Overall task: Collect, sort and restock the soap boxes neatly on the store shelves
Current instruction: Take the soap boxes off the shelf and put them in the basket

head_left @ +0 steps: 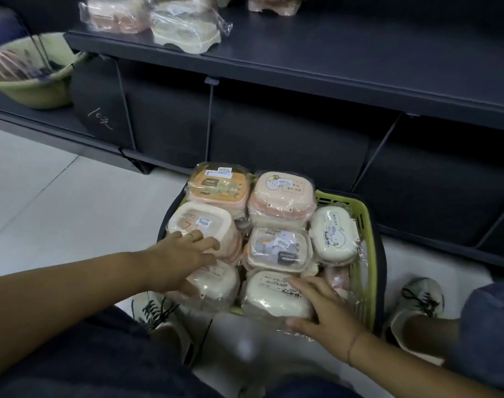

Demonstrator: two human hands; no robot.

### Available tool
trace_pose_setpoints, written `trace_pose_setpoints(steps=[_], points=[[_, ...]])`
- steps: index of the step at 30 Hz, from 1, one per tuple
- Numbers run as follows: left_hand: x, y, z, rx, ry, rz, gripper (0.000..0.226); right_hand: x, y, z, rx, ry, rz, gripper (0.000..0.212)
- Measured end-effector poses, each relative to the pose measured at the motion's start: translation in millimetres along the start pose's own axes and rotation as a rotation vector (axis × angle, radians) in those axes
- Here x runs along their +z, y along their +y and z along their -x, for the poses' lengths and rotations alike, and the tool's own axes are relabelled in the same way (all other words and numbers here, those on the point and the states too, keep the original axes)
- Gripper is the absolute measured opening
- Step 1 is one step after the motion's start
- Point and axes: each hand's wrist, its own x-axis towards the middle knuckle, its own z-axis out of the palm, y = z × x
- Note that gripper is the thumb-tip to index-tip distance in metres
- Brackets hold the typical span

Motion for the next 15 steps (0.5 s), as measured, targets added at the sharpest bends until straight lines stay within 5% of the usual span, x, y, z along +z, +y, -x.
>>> trace_pose_setpoints(steps=[5,9,15], points=[[8.6,1.4,-1.7,0.012,0.030,-0.089,0.061,6.4,-1.2,-4.3,-0.065,0.091,0.320,0.097],[12.3,-1.6,-0.6,-0.001,-0.029,0.051,0.061,6.0,6.3,-10.2,-0.061,0.026,0.259,0.118],[5.1,-2.8,-5.9,-0.010,-0.076,0.129,0.059,-0.6,-3.0,-8.1,-0.037,-0.067,0.289,0.113]])
